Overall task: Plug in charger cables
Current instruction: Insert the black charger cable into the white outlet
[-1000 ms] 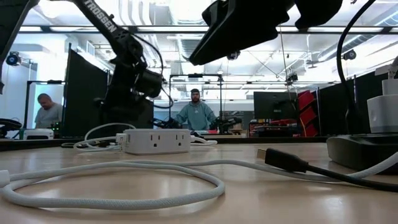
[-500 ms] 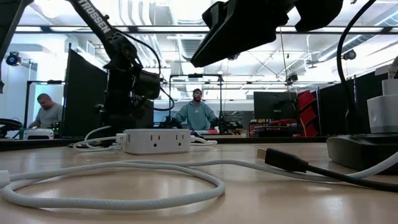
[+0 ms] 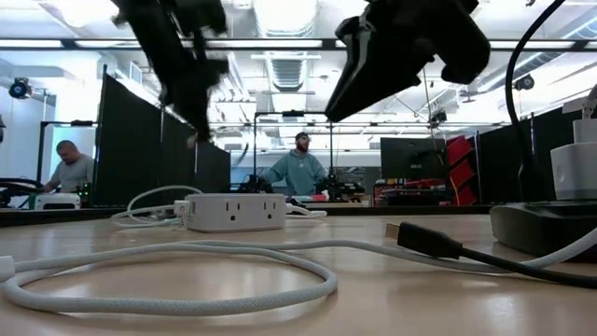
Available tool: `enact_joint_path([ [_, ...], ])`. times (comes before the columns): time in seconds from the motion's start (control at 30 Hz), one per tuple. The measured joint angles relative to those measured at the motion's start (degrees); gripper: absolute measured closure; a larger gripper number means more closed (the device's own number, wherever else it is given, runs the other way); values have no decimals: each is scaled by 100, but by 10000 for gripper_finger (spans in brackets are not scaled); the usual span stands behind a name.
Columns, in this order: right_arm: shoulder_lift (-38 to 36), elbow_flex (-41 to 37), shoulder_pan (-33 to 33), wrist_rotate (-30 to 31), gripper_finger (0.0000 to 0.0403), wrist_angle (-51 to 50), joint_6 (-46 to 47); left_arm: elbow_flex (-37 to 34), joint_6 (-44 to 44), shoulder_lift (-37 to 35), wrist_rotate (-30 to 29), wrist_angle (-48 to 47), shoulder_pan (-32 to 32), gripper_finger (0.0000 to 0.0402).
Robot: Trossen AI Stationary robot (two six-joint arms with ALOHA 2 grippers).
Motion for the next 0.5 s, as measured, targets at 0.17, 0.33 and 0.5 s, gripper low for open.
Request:
enact_joint_path([
  [0.17, 0, -15, -63, -50, 359, 488, -56, -726, 720, -972, 406, 1776, -1338, 381],
  [0.33, 0, -28, -71, -62, 344, 1260, -301, -1722, 786, -1372, 688, 3991, -2398, 381],
  [0.5, 0, -28, -58, -251, 327, 2220, -782, -2296, 782, -1271, 774, 5106, -2814, 381],
])
